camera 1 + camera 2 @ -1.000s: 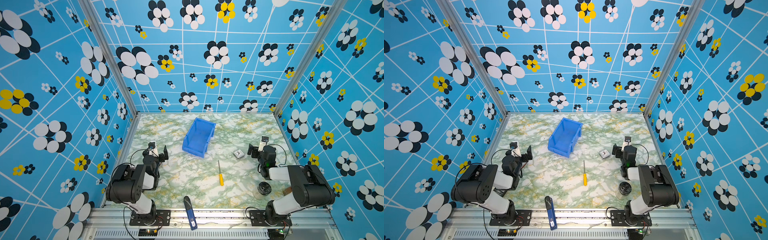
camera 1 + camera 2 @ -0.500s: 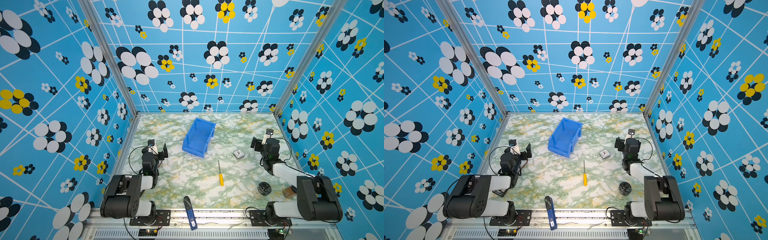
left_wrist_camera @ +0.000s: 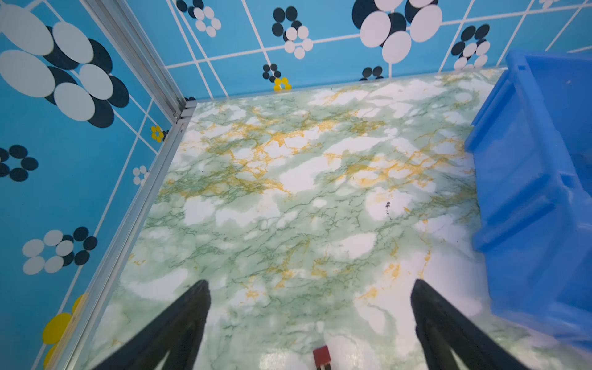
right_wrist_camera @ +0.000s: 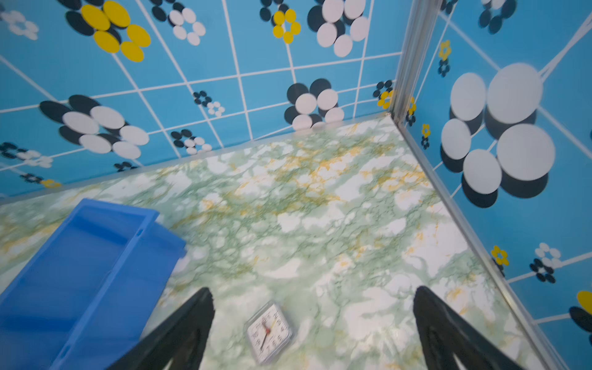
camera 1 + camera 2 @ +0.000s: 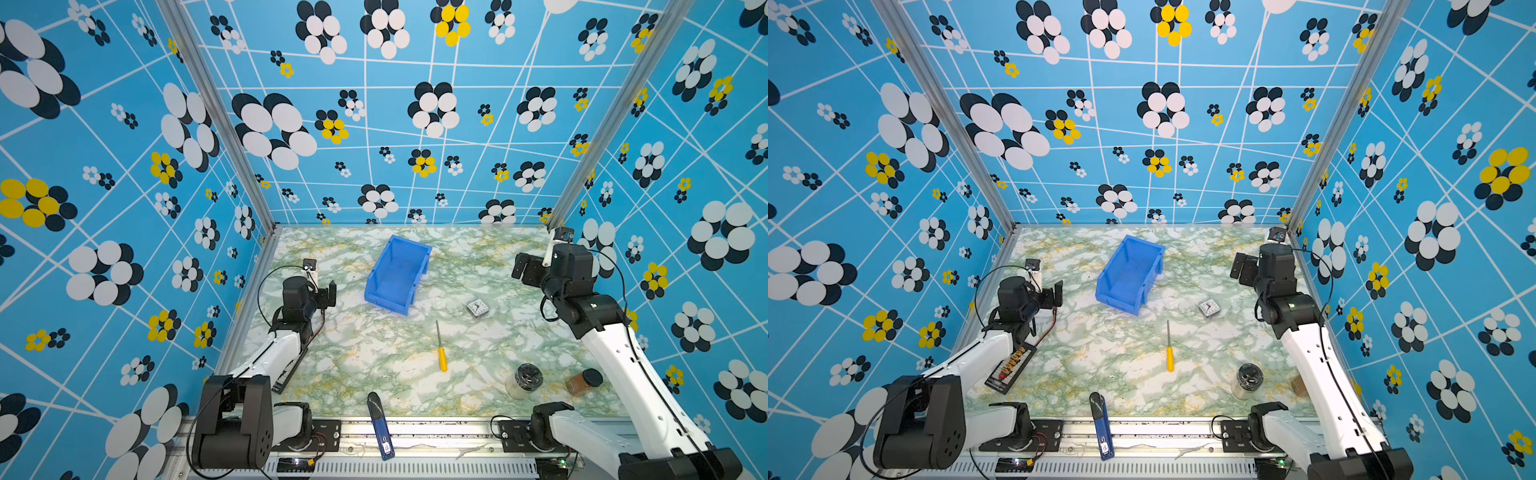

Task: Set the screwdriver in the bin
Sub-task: 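Reach the right gripper toward the yellow-handled screwdriver while the left arm lifts forward, then lower the right gripper and close it on the yellow screwdriver handle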

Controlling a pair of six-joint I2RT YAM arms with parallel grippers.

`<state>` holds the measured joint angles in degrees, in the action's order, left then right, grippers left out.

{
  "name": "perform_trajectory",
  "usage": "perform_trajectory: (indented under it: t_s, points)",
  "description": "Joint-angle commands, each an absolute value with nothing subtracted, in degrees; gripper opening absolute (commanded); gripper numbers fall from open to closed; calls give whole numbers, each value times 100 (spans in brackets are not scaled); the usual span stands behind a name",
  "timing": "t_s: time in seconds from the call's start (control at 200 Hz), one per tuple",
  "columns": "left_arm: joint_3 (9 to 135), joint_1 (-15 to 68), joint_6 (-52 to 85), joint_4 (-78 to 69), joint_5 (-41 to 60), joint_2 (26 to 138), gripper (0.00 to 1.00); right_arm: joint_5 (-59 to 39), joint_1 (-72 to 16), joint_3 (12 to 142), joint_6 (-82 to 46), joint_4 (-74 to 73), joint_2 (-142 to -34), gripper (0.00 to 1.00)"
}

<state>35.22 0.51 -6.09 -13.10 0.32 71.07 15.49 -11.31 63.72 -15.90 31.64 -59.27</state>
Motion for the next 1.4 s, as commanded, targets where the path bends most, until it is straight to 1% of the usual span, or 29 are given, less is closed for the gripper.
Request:
perform_trajectory:
  t_s: [0.0, 0.075, 0.13, 0.16, 0.27, 0.315, 0.42, 0.48, 0.51, 0.61, 0.725, 0.82, 0.865, 0.995, 1.15, 1.255, 1.394]
  points:
    - [4219, 112, -806, 871, 54, 6794, 99, 1218, -1526, 6602, -2342, 4969, -5826, 99]
    - [4624, 123, -965, 1727, 142, 6576, 99, 929, -1916, 6526, -2686, 5292, -5757, 93]
    - [4899, 149, -1146, 2278, 259, 6439, 99, 710, -2289, 6427, -2879, 5450, -5770, 93]
    - [5022, 157, -1233, 2527, 322, 6354, 99, 634, -2549, 6349, -2949, 5483, -5799, 90]
    - [5291, 184, -1800, 3159, 1215, 5848, 99, 572, -3455, 6208, -3276, 5712, -6080, 84]
    - [5416, 246, -1950, 3368, 1356, 5673, 99, 591, -3815, 6133, -3409, 5690, -6191, 80]
    - [5985, 368, -1864, 3978, 1271, 5739, 99, 740, -4483, 6009, -3691, 5623, -6463, 79]
    - [6320, 448, -1720, 4390, 1119, 5909, 99, 646, -4696, 5941, -3739, 5600, -6688, 78]
    - [6480, 519, -1617, 4558, 962, 6001, 99, 681, -4802, 5931, -3781, 5631, -6818, 75]
    - [6855, 725, -1459, 5140, 633, 6301, 99, 729, -5084, 5835, -3958, 5490, -7171, 75]
    - [7186, 826, -1196, 5559, 506, 6575, 99, 582, -5193, 5519, -4233, 4861, -7372, 71]
    - [7420, 826, -972, 5694, 508, 6743, 99, 431, -5220, 5280, -4439, 4380, -7617, 64]
    - [7499, 826, -904, 5708, 541, 6776, 99, 370, -5228, 5226, -4479, 4226, -7750, 59]
    - [7625, 831, -755, 5689, 783, 6780, 99, 390, -5231, 5139, -4571, 3958, -8070, 59]
    - [7748, 835, -626, 5698, 920, 6813, 99, 374, -5238, 5194, -4511, 3900, -8418, 62]
    - [7737, 834, -555, 5640, 972, 6814, 99, 291, -5238, 5203, -4492, 3791, -8639, 61]
    - [7673, 835, -451, 5595, 1082, 6830, 99, 421, -5238, 5246, -4548, 3833, -8887, 58]
